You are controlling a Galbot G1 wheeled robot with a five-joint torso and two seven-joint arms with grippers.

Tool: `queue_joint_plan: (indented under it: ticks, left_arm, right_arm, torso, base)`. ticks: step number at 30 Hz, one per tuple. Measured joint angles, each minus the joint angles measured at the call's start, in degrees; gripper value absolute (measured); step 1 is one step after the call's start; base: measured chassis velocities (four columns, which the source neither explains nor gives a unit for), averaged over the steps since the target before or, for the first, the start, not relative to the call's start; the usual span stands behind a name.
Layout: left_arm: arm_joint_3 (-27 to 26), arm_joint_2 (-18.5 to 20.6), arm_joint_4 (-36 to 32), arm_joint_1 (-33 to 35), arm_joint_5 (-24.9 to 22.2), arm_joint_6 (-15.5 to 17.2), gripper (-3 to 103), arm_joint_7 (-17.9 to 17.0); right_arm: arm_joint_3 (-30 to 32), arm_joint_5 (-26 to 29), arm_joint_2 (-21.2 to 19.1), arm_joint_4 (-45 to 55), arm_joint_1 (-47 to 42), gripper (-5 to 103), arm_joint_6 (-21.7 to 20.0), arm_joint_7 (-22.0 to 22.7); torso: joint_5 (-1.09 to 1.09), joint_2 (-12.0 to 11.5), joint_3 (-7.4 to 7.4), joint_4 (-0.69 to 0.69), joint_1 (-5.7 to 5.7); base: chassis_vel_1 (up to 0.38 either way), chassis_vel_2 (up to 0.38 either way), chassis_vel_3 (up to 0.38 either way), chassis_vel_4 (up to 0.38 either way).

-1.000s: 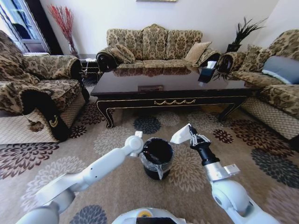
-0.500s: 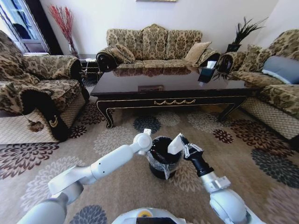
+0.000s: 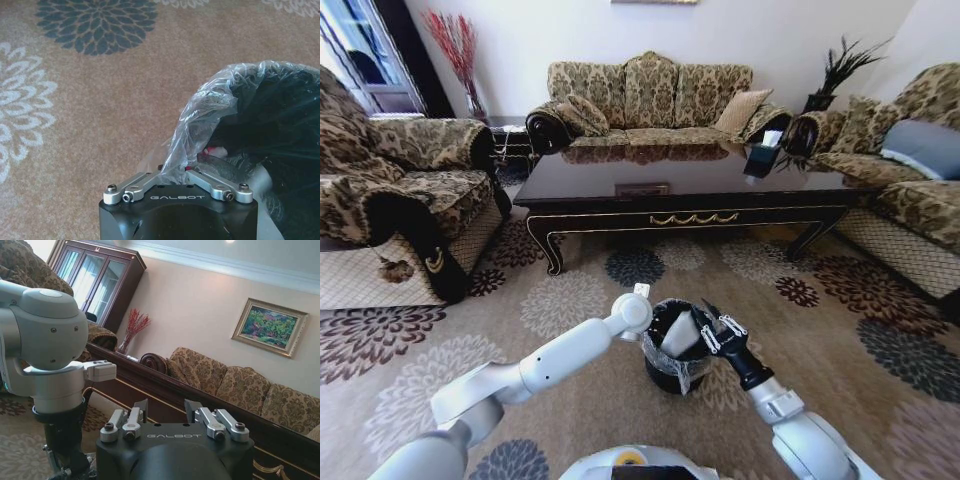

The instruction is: Move to the front of the table and pick up the trash from the floor, then place it into the trash bin.

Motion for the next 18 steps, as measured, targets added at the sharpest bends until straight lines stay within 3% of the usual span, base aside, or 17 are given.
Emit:
queue_joint_plan:
  ticks: [1,2,3,5,6,9,10,11,12,15,16,18]
  left_arm:
    - [-0.14,0.13,0.00,0.03,0.00,0.00,0,0.00]
    - [-0.27,0.22,-0.01,0.06,0.00,0.00,0,0.01]
    - [-0.36,0.31,-0.04,0.09,-0.01,0.00,0,0.02]
    - [-0.45,0.46,-0.08,0.12,-0.03,0.00,0,0.03]
    - [-0.61,0.65,-0.11,0.19,-0.03,0.00,0,0.05]
    - [-1.03,1.12,-0.35,0.47,-0.03,0.00,0,0.05]
    - [-1.14,1.29,-0.46,0.55,-0.02,0.00,0,0.05]
    - [-1.49,1.79,-0.80,0.81,-0.03,0.00,0,0.05]
    - [-1.70,2.22,-1.05,0.97,-0.04,0.00,0,0.05]
    - [-2.46,3.13,-1.54,1.43,-0.05,0.00,0,0.01]
    - [-3.63,3.80,-1.97,2.16,-0.08,0.00,0,-0.04]
    - [-5.38,4.45,-2.42,3.26,-0.07,0.00,0,-0.17]
  right_arm:
    - [-0.05,0.00,0.13,-0.04,-0.05,45,0.00,0.00]
    - [-0.07,0.00,0.25,-0.04,-0.16,45,0.00,0.00]
    - [-0.09,0.01,0.34,-0.04,-0.24,56,0.00,0.00]
    - [-0.11,0.02,0.45,-0.03,-0.34,56,0.00,0.00]
    - [-0.14,0.02,0.56,0.00,-0.43,67,0.00,0.00]
    - [-0.15,0.06,0.86,0.07,-0.48,67,0.00,0.00]
    - [-0.16,0.10,0.96,0.08,-0.48,78,0.00,0.00]
    - [-0.16,0.25,1.24,0.09,-0.43,78,0.00,0.02]
    - [-0.16,0.35,1.42,0.09,-0.37,88,0.00,0.04]
    - [-0.16,0.44,1.55,0.15,-0.37,88,0.00,0.07]
    - [-0.15,0.48,1.59,0.18,-0.39,97,0.00,0.09]
    - [-0.14,0.48,1.65,0.16,-0.41,100,0.00,0.10]
  torso:
    - [0.00,0.00,0.00,0.00,0.00]
    - [0.00,0.00,0.00,0.00,0.00]
    - [0.00,0.00,0.00,0.00,0.00]
    - [0.00,0.00,0.00,-0.01,0.00]
    - [0.00,0.00,0.00,-0.01,0.00]
    - [0.00,0.00,0.00,0.00,0.00]
    - [0.00,0.00,0.00,-0.01,0.00]
    - [0.00,0.00,0.00,-0.01,0.00]
    - [0.00,0.00,0.00,-0.01,0.00]
    - [0.00,0.00,0.00,-0.01,0.00]
    - [0.00,0.00,0.00,0.01,0.00]
    - [-0.01,0.00,0.00,0.00,0.00]
  base:
    - [0.000,0.000,0.000,0.000]
    - [0.000,0.000,0.000,0.000]
    - [0.000,0.000,0.000,0.000]
    - [0.000,0.000,0.000,0.000]
    - [0.000,0.000,0.000,0.000]
    - [0.000,0.000,0.000,0.000]
    - [0.000,0.000,0.000,0.000]
    - [0.000,0.000,0.000,0.000]
    - [0.000,0.000,0.000,0.000]
    - [0.000,0.000,0.000,0.000]
    - [0.000,0.000,0.000,0.000]
    - [0.000,0.000,0.000,0.000]
